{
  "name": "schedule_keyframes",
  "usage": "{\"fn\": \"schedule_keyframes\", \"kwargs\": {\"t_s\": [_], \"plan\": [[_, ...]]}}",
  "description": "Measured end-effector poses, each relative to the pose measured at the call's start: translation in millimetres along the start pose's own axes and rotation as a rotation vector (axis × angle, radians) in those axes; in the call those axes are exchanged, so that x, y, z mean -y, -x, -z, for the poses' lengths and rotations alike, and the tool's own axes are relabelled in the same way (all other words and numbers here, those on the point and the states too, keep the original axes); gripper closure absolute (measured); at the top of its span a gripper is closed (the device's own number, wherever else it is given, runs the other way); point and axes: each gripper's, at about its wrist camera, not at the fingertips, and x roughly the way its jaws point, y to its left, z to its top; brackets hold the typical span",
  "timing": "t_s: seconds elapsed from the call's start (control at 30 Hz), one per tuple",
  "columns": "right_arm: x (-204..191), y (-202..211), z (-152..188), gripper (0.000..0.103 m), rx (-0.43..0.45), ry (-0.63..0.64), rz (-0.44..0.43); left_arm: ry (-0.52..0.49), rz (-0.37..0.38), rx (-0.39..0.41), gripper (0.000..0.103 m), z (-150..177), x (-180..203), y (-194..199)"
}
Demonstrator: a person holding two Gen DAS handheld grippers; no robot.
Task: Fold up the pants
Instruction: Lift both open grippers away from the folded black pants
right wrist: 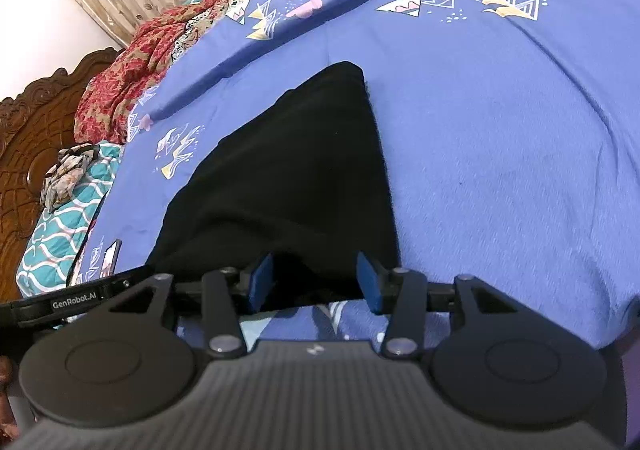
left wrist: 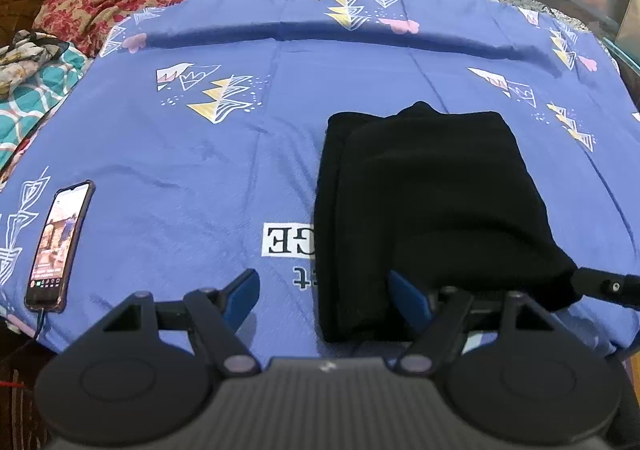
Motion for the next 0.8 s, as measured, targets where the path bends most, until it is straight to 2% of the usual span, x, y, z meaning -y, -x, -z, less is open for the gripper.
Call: {"fn": "schedule_keyframes", "kwargs": {"t_s": [0.23, 0.47, 0.7, 0.8], "plan": [[-2, 0, 2, 0.053, 0.005, 0.001, -0.006, -0.010, -0.018, 0.014, 0.029, 5, 3, 6], [-11, 9, 4, 0.053, 0.074, 0.062, 0.000, -0.038, -0.017, 0.036, 0.029, 10, 12, 18], [-6, 8, 8, 0.051, 0.038, 0.028, -0.026, -0.080, -0.008, 0.044, 0.029, 25, 30, 29], [-7, 11, 13, 0.045, 0.023, 0.022, -0.039, -0.092, -0.009, 0.049, 0.029, 33, 37, 34]]}}
